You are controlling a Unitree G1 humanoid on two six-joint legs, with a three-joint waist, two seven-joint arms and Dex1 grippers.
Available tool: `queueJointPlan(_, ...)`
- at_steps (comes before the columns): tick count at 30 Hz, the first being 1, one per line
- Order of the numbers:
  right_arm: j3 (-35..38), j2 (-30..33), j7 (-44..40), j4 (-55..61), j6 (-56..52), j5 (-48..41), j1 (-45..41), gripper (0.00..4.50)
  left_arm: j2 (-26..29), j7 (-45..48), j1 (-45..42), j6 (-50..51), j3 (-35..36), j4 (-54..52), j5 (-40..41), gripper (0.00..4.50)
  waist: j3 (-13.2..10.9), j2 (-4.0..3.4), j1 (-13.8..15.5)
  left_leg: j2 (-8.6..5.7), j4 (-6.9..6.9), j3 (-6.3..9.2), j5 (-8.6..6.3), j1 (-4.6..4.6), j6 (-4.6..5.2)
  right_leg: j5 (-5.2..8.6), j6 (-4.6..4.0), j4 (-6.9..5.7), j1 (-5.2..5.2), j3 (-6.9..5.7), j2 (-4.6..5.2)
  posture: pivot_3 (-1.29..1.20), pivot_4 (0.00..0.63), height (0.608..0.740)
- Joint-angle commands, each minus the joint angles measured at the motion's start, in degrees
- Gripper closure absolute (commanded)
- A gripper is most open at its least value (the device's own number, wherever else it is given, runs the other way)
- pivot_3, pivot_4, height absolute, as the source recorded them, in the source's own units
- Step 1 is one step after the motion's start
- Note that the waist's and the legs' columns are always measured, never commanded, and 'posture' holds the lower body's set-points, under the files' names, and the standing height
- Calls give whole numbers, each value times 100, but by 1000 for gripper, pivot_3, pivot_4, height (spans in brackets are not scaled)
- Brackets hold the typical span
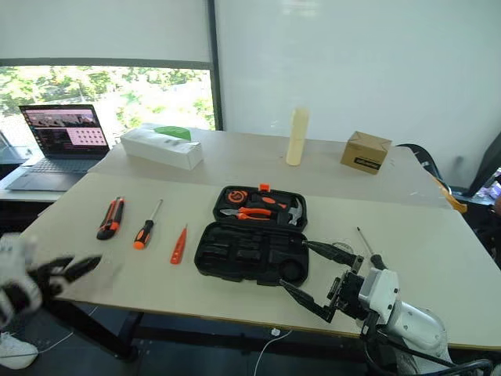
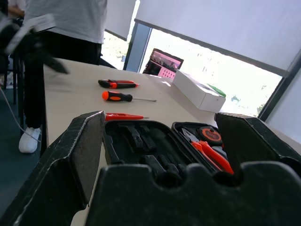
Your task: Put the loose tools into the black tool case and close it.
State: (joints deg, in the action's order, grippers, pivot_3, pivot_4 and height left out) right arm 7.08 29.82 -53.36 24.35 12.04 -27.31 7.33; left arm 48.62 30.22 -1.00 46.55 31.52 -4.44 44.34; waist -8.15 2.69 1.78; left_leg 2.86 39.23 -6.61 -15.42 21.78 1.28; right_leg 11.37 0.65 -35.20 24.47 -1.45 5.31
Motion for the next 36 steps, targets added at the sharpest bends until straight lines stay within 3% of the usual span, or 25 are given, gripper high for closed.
queueJointPlan(1,10,76,20,102,-90,-86,-73,152,46,-775,-1341,1089,-894,217,-282,115,-7,-12,-48,-3,-1,1,-6,-19,2,0,5,0,-20,2,0,0,150,740)
queueJointPlan(7,-60,85,120,154,-225,-54,-146,152,-288,-1274,-3088,1880,-2016,1453,-1076,115,-10,-11,-243,-6,-28,0,-10,-37,-21,19,-1,-13,-15,13,-20,0,150,740)
queueJointPlan(10,12,108,161,183,-205,-47,-53,0,-385,-1184,-3404,1868,-2286,1852,-1367,775,-10,-11,-263,-6,-28,-1,-11,-37,-20,20,0,-10,-14,20,-19,0,150,740)
queueJointPlan(12,74,110,203,188,-189,-51,23,0,-424,-1050,-3505,1908,-2408,2019,-1470,1562,-10,-11,-244,-7,-28,-1,-12,-36,-18,21,2,-8,-15,20,-17,0,150,740)
queueJointPlan(13,88,113,211,191,-182,-53,47,0,-430,-1001,-3531,1911,-2445,2075,-1526,1732,-10,-11,-236,-7,-27,-1,-12,-35,-18,22,4,-8,-15,18,-15,0,150,740)
queueJointPlan(16,137,135,201,185,-154,-61,162,0,-431,-913,-3607,1818,-2467,2274,-1712,3065,-10,-11,-220,-12,-26,-1,-15,-34,-14,22,5,-12,-16,17,-8,0,150,740)
queueJointPlan(18,207,157,187,197,-157,-83,273,0,-366,-695,-3619,1486,-2407,2354,-1800,3655,-10,-11,-207,-12,-25,0,-15,-36,-14,22,5,-14,-17,18,-7,0,150,740)
queueJointPlan(22,403,207,198,217,-140,-107,488,0,-435,647,-3589,-326,-2026,2061,-1585,3653,-12,-7,-177,-11,-24,1,-14,-27,-15,22,5,-15,-11,14,-8,0,150,740)
queueJointPlan(24,543,235,170,219,-106,-111,662,0,-350,2137,-3526,-1552,-2183,1836,-1527,3653,-12,-8,-163,-10,-17,-2,-14,-13,-15,22,4,-13,-6,6,-6,0,150,740)
queueJointPlan(26,658,250,151,201,-97,-132,789,0,-217,3236,-3555,-2512,-2599,1811,-1799,3653,-12,-8,-145,-10,-14,-15,-14,-5,-16,22,3,-9,-4,1,-5,0,150,740)
queueJointPlan(29,812,277,45,29,14,-110,961,0,-91,4516,-3948,-3907,-3822,2127,-2844,3653,-13,-14,-107,-10,-13,-24,-15,-4,-14,22,3,-2,-8,-4,-5,0,150,740)
queueJointPlan(31,857,263,1,-74,71,-94,1023,0,-379,4799,-4376,-4416,-4326,2463,-3278,3653,-14,-22,-62,-17,-9,-21,-17,-3,-11,23,4,6,-21,-14,-4,0,150,740)
queueJointPlan(36,856,213,26,-24,93,-75,1093,0,-1168,4496,-5306,-5022,-5131,3521,-4420,3653,-17,-24,-54,-12,62,6,-29,55,15,20,13,4,-12,-26,-16,0,150,740)
